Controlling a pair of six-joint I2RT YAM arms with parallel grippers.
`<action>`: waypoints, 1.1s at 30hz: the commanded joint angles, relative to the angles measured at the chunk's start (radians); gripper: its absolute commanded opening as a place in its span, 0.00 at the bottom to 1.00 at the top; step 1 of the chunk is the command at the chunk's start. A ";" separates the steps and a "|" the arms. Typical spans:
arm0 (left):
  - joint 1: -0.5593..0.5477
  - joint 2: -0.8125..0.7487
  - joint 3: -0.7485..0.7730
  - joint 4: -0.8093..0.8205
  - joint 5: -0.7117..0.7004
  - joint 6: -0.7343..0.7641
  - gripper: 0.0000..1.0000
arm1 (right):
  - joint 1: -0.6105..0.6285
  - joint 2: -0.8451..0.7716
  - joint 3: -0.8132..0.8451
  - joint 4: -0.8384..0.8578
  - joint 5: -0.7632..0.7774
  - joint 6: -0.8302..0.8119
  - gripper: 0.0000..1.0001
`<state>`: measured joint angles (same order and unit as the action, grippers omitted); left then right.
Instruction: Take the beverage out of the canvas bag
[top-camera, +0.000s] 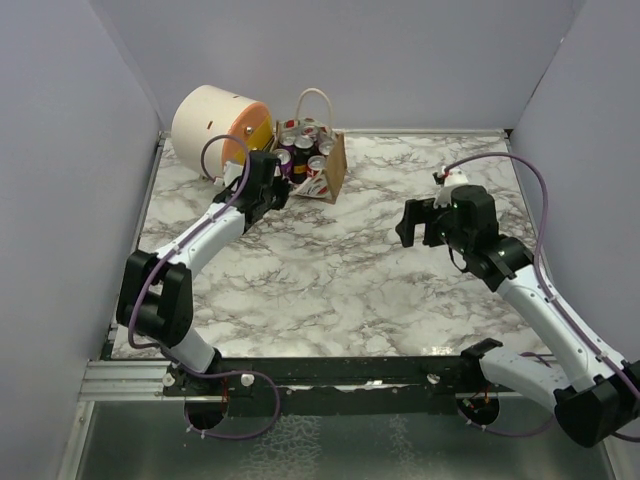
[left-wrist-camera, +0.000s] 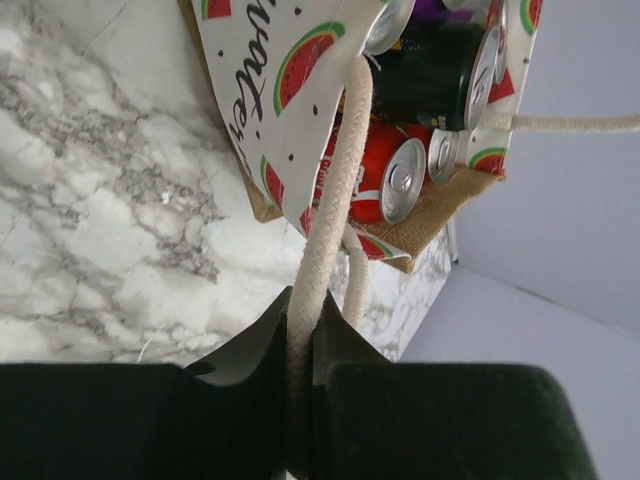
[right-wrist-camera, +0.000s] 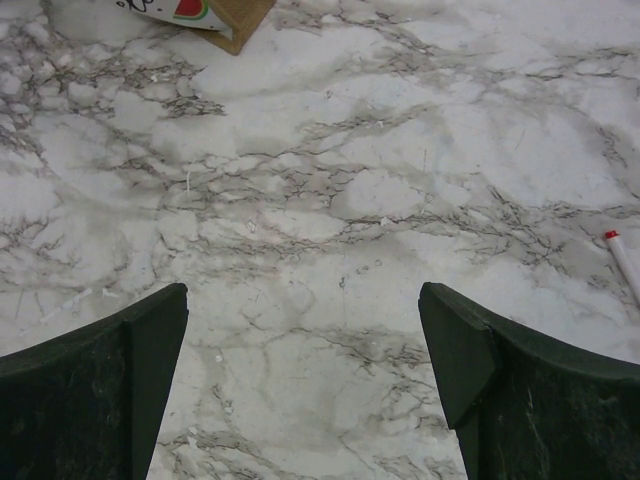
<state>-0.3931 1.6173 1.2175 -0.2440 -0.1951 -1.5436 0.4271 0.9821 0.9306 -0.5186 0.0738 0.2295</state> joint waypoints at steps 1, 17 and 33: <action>-0.002 -0.131 -0.114 0.056 0.188 0.061 0.00 | 0.019 0.047 0.049 0.050 -0.082 0.030 0.99; -0.003 -0.602 -0.447 -0.134 0.316 0.222 0.00 | 0.025 0.227 0.113 -0.063 -0.235 0.337 0.99; 0.000 -1.035 -0.552 -0.451 0.233 0.252 0.00 | 0.117 0.279 0.061 0.092 -0.605 0.439 0.99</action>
<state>-0.3927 0.6037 0.6579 -0.6010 0.0376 -1.3201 0.5007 1.2350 0.9783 -0.5419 -0.4011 0.6617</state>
